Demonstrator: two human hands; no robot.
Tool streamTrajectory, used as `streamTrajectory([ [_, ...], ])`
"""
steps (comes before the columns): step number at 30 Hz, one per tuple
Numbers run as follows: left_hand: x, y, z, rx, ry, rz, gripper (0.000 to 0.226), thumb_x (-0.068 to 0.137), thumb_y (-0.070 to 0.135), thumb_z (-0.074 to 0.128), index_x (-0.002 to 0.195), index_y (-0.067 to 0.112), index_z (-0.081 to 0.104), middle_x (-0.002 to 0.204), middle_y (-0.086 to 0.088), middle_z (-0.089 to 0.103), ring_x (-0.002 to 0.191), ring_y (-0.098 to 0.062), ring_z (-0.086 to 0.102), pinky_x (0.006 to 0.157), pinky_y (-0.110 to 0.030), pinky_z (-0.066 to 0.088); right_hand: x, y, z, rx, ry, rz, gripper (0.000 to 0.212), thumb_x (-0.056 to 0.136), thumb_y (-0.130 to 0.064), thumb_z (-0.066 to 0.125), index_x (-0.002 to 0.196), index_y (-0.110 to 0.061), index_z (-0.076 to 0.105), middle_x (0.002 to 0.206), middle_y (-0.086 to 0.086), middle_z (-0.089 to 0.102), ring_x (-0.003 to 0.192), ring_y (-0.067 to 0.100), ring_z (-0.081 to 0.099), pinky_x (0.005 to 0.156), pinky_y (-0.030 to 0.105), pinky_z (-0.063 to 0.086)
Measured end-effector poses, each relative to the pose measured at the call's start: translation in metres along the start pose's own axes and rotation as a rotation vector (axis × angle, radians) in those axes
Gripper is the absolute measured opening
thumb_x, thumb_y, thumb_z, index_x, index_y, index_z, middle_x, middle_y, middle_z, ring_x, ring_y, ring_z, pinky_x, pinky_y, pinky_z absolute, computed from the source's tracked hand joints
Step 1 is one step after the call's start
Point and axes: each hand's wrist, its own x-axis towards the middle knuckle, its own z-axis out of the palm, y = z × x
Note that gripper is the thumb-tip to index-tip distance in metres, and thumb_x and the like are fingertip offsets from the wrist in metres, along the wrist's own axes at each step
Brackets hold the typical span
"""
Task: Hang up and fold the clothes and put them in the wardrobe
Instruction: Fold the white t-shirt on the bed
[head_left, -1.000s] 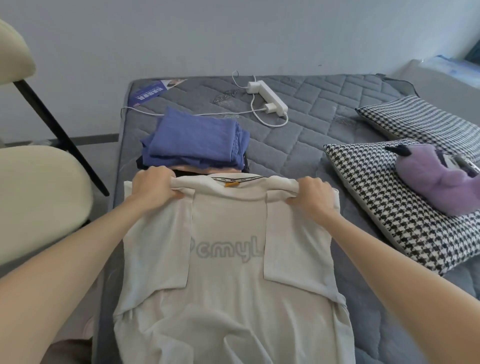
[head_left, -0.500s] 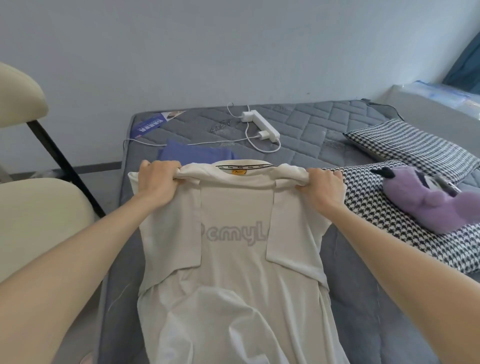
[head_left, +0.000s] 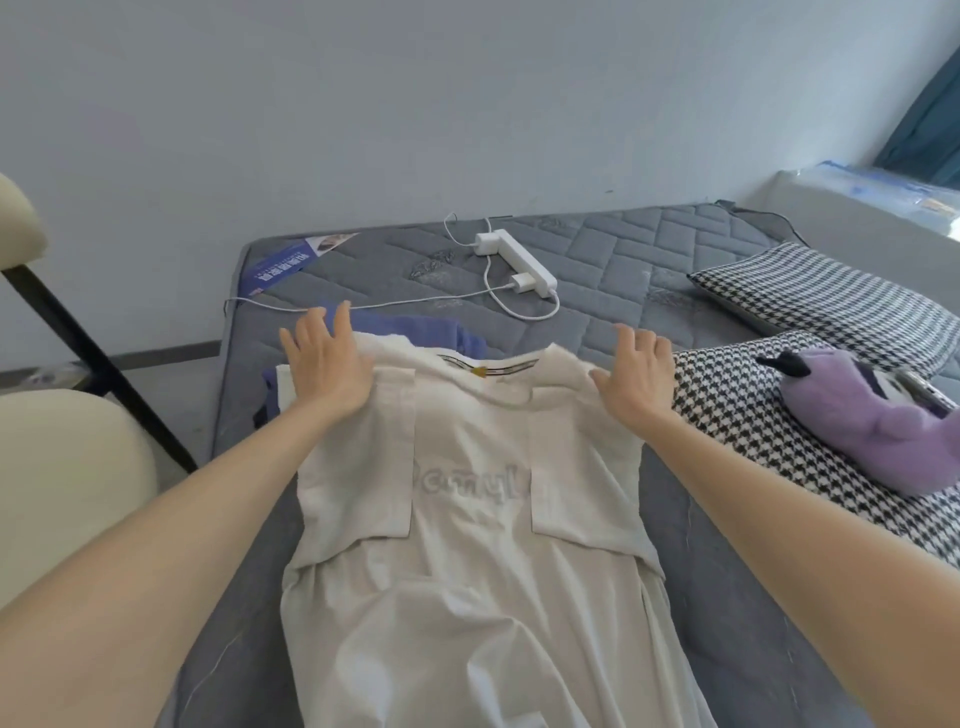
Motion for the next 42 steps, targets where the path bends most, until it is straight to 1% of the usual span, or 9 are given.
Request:
streamTrajectory([
  [4,-0.031,-0.006,0.021,-0.085,-0.029,0.072,0.068,0.096,0.024,0.049,0.152,0.013,0.013,0.158,-0.016,0.007,0.146,-0.034,0.003,0.117,-0.049,0.004,-0.033,0.002,0.021,0.034,-0.148,-0.097,0.061,0.094,-0.03,0.056,0.148,-0.016,0.03,0.152,0.011,0.028,0.14,0.032,0.02,0.117,0.043,0.013],
  [11,-0.097,-0.015,0.02,-0.209,-0.058,0.11,0.062,0.096,0.023,0.051,0.15,0.01,0.022,0.155,-0.013,0.017,0.143,-0.034,0.015,0.116,-0.047,0.012,-0.099,0.01,0.026,0.277,-0.299,-0.071,0.049,0.095,-0.028,0.056,0.141,-0.019,0.042,0.15,0.007,0.034,0.138,0.032,0.022,0.113,0.039,0.022],
  [17,-0.169,-0.009,0.008,-0.351,-0.2,0.15,0.046,0.095,0.022,0.051,0.14,0.018,0.04,0.137,-0.008,0.037,0.13,-0.027,0.023,0.106,-0.034,0.025,-0.16,0.009,0.015,0.449,-0.367,-0.129,0.031,0.094,-0.023,0.057,0.125,-0.021,0.055,0.13,0.001,0.05,0.122,0.022,0.036,0.093,0.028,0.033],
  [24,-0.261,-0.009,-0.001,-0.353,-0.459,0.249,0.018,0.089,0.034,0.059,0.106,0.029,0.058,0.096,0.009,0.048,0.106,-0.016,0.04,0.08,-0.024,0.03,-0.248,-0.004,0.008,0.557,-0.466,-0.314,0.012,0.092,-0.024,0.059,0.103,-0.027,0.062,0.096,-0.015,0.057,0.084,0.003,0.05,0.072,0.011,0.038],
  [29,-0.315,-0.014,-0.004,-0.16,-0.802,0.317,0.053,0.067,0.064,0.069,0.109,0.039,0.048,0.103,0.012,0.044,0.108,-0.012,0.034,0.087,-0.029,0.033,-0.3,-0.011,0.005,0.531,-0.535,-0.413,0.016,0.09,-0.025,0.059,0.105,-0.022,0.064,0.094,-0.014,0.056,0.086,0.004,0.049,0.08,0.023,0.04],
  [32,-0.343,-0.021,-0.002,0.035,-0.898,0.392,0.083,0.051,0.069,0.077,0.117,0.04,0.035,0.112,0.009,0.036,0.112,-0.015,0.028,0.088,-0.033,0.027,-0.324,-0.01,0.002,0.421,-0.6,-0.494,0.03,0.087,-0.027,0.059,0.117,-0.024,0.06,0.111,-0.008,0.058,0.108,0.013,0.048,0.094,0.033,0.038],
  [34,-0.358,-0.027,0.0,0.149,-0.886,0.424,0.091,0.05,0.062,0.081,0.12,0.038,0.029,0.116,0.006,0.03,0.113,-0.018,0.026,0.089,-0.037,0.03,-0.337,-0.008,0.001,0.392,-0.673,-0.536,0.045,0.084,-0.025,0.061,0.128,-0.025,0.052,0.125,-0.005,0.053,0.117,0.016,0.044,0.099,0.029,0.035],
  [38,-0.38,-0.042,0.004,0.158,-0.747,0.407,0.061,0.069,0.043,0.074,0.114,0.026,0.036,0.117,0.001,0.029,0.112,-0.023,0.028,0.088,-0.041,0.04,-0.358,-0.011,-0.001,0.398,-0.729,-0.625,0.069,0.075,-0.021,0.067,0.138,-0.03,0.04,0.136,-0.004,0.042,0.124,0.013,0.04,0.099,0.022,0.034],
  [42,-0.385,-0.059,0.0,-0.105,-0.651,0.323,0.012,0.085,0.021,0.056,0.095,0.024,0.049,0.105,0.001,0.038,0.107,-0.021,0.036,0.083,-0.031,0.042,-0.371,-0.015,-0.003,0.194,-0.653,-0.737,0.076,0.073,-0.023,0.066,0.14,-0.039,0.034,0.142,-0.004,0.033,0.128,0.015,0.032,0.102,0.025,0.028],
])
